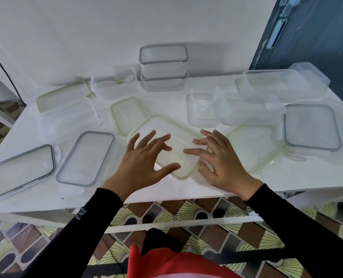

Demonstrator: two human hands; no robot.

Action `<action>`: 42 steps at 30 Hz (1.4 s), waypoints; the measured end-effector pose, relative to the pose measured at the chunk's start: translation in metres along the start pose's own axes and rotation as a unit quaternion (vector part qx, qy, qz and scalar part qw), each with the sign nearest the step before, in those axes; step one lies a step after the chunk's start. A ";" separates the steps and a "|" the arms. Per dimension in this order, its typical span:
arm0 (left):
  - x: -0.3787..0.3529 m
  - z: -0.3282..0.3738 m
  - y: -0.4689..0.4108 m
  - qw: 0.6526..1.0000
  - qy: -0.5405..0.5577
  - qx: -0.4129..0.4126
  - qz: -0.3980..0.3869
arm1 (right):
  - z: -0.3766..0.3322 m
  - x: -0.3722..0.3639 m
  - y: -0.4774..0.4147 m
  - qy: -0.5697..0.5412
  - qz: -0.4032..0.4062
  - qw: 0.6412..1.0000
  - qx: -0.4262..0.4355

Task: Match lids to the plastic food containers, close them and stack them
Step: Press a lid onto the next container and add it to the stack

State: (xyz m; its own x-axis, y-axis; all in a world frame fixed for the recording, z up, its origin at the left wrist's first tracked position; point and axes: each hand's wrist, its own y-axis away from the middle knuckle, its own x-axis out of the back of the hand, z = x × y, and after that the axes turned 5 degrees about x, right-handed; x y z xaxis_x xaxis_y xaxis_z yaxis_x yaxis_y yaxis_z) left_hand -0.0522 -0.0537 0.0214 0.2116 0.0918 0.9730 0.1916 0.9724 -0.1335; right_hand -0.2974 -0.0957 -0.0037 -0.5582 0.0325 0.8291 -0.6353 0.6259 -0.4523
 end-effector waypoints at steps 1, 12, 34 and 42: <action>-0.003 0.000 0.000 1.000 0.014 -0.008 -0.013 | -0.003 0.000 0.005 -0.009 0.001 1.000 0.001; -0.004 0.004 -0.001 0.995 0.083 0.010 0.058 | -0.021 -0.021 0.020 -0.023 -0.043 0.998 0.042; -0.044 0.025 0.024 0.995 -0.011 -0.062 0.080 | -0.012 -0.012 0.014 -0.051 -0.029 0.997 0.052; -0.027 -0.003 0.023 0.994 0.036 -0.106 -0.004 | 0.021 -0.006 -0.034 -0.136 -0.018 0.990 -0.041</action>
State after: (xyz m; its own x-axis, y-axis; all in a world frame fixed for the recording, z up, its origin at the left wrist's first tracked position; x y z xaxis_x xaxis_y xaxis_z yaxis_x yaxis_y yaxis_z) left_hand -0.0508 -0.0344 -0.0086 0.2761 0.0602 0.9592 0.3903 0.9050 -0.1691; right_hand -0.2834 -0.1335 0.0001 -0.6666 -0.1947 0.7196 -0.6180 0.6842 -0.3873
